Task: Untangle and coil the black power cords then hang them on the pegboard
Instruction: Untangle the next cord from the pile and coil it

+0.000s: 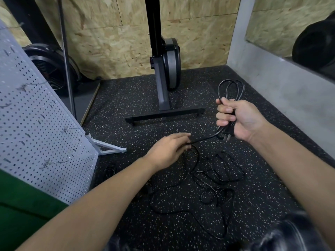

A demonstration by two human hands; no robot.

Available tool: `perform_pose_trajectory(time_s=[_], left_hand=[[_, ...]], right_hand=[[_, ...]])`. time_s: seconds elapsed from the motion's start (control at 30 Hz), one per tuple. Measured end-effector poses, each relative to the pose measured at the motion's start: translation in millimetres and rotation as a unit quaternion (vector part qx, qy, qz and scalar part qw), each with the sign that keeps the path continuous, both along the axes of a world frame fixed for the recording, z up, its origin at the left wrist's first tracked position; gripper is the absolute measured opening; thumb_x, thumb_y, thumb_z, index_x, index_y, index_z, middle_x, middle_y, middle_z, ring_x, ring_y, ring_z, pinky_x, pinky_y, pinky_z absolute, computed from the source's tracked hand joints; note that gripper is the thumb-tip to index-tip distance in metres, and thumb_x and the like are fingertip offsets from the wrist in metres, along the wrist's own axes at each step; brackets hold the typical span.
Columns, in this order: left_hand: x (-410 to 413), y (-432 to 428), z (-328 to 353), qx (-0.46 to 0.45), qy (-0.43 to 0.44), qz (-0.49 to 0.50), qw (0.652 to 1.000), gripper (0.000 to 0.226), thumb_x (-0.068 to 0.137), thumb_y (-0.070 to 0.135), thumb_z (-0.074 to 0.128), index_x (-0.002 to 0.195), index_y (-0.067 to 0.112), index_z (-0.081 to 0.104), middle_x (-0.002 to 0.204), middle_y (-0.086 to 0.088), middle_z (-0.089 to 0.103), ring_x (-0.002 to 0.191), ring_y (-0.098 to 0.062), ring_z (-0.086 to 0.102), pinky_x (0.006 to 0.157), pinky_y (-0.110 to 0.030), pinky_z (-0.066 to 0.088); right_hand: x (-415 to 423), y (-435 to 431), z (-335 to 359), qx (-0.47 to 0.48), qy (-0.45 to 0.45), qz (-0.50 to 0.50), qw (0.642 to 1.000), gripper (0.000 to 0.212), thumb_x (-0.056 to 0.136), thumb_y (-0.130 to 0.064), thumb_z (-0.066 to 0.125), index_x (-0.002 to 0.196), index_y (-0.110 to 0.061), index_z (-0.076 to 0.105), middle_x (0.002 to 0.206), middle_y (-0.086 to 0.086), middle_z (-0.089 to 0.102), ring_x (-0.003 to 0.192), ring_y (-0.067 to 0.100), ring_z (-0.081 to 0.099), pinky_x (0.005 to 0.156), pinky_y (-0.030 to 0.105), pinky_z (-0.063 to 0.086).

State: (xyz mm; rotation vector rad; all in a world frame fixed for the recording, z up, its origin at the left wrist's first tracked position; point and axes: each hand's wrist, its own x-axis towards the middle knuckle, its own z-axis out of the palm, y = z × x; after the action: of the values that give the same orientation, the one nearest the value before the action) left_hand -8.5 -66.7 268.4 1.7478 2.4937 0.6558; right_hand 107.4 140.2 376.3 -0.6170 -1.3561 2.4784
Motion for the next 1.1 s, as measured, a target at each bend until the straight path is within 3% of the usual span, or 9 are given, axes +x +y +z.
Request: perform_pose_trajectory(time_s=[0.17,0.3,0.47,0.57,0.67,0.8,0.87,1.0,1.1], left_hand=[[5.5,-1.3,1.8,-0.106,0.034,0.002,0.994,0.040,0.109,0.046,0.049,0.136,0.021,0.062,0.147,0.001,0.061,0.126,-0.022,0.064,0.103,-0.047,0.055],[2.1,5.4,-4.0,-0.138,0.039,-0.018,0.989,0.036,0.111,0.028,0.049,0.147,0.032,0.056,0.164,0.009,0.041,0.132,-0.020,0.062,0.111,-0.043,0.049],[-14.7,3.6,-0.3,-0.094,0.117,-0.049,0.987,0.034,0.103,0.006,0.059,0.134,0.019,0.066,0.166,0.001,0.039,0.156,-0.014,0.030,0.112,-0.049,0.042],[-4.8,4.3,18.7,-0.055,0.101,-0.089,0.989,0.017,0.104,0.023,0.062,0.109,0.010,0.070,0.124,-0.009,0.072,0.121,-0.026,0.067,0.096,-0.041,0.053],[7.5,1.3,35.5,-0.039,0.002,-0.048,0.998,0.032,0.102,0.046,0.059,0.099,0.014,0.064,0.092,0.006,0.064,0.083,-0.015,0.062,0.075,-0.032,0.050],[8.8,5.7,38.7,0.088,-0.024,0.001,0.996,0.027,0.099,0.039,0.068,0.094,0.014,0.063,0.086,0.010,0.054,0.076,-0.005,0.047,0.068,-0.019,0.038],[8.1,7.9,41.7,0.129,-0.034,0.015,0.991,0.021,0.096,0.033,0.073,0.094,0.013,0.067,0.084,0.014,0.050,0.074,-0.003,0.045,0.067,-0.017,0.035],[12.6,10.8,47.4,0.160,-0.079,0.033,0.983,0.018,0.088,0.029,0.083,0.087,0.014,0.072,0.074,0.020,0.057,0.069,0.005,0.053,0.064,-0.011,0.035],[15.6,13.7,51.7,0.181,-0.117,0.056,0.975,0.017,0.085,0.030,0.087,0.083,0.018,0.074,0.075,0.014,0.070,0.071,-0.001,0.062,0.065,-0.015,0.045]], right_hand=[[1.1,-1.2,-1.5,-0.015,-0.009,0.070,0.997,0.018,0.109,-0.013,0.044,0.094,-0.009,0.055,0.057,-0.009,0.031,0.040,0.004,0.024,0.039,0.019,0.025],[1.6,-2.7,-3.1,-0.003,-0.035,0.109,0.993,0.019,0.110,-0.012,0.042,0.095,-0.009,0.053,0.056,-0.009,0.031,0.039,0.003,0.024,0.038,0.018,0.026],[0.8,3.0,-20.5,0.259,-0.187,0.050,0.946,0.022,0.112,-0.017,0.043,0.112,-0.001,0.059,0.060,-0.005,0.041,0.041,0.005,0.032,0.039,0.022,0.031],[0.4,7.6,-26.7,0.354,-0.212,0.047,0.910,0.017,0.108,-0.023,0.051,0.110,-0.008,0.059,0.070,-0.002,0.047,0.046,0.006,0.037,0.043,0.025,0.036],[1.5,4.6,-22.5,0.409,-0.196,0.094,0.886,0.023,0.094,-0.038,0.068,0.101,-0.021,0.055,0.075,-0.005,0.049,0.054,0.009,0.042,0.056,0.032,0.042],[4.7,-14.0,-17.3,0.446,-0.184,0.180,0.858,0.070,0.064,-0.062,0.074,0.125,-0.036,0.052,0.089,-0.003,0.056,0.071,0.014,0.048,0.074,0.040,0.044],[5.8,-19.9,-15.3,0.461,-0.174,0.231,0.839,0.079,0.060,-0.057,0.075,0.131,-0.037,0.049,0.091,-0.004,0.056,0.078,0.014,0.049,0.077,0.037,0.043],[6.2,-24.8,-15.4,0.493,-0.163,0.288,0.804,0.066,0.079,-0.019,0.084,0.133,-0.030,0.047,0.097,-0.009,0.053,0.087,0.006,0.052,0.077,0.027,0.043],[3.5,-27.7,-22.7,0.524,-0.161,0.275,0.789,0.058,0.075,-0.021,0.090,0.122,-0.026,0.057,0.110,-0.002,0.067,0.099,0.014,0.065,0.088,0.030,0.051]])
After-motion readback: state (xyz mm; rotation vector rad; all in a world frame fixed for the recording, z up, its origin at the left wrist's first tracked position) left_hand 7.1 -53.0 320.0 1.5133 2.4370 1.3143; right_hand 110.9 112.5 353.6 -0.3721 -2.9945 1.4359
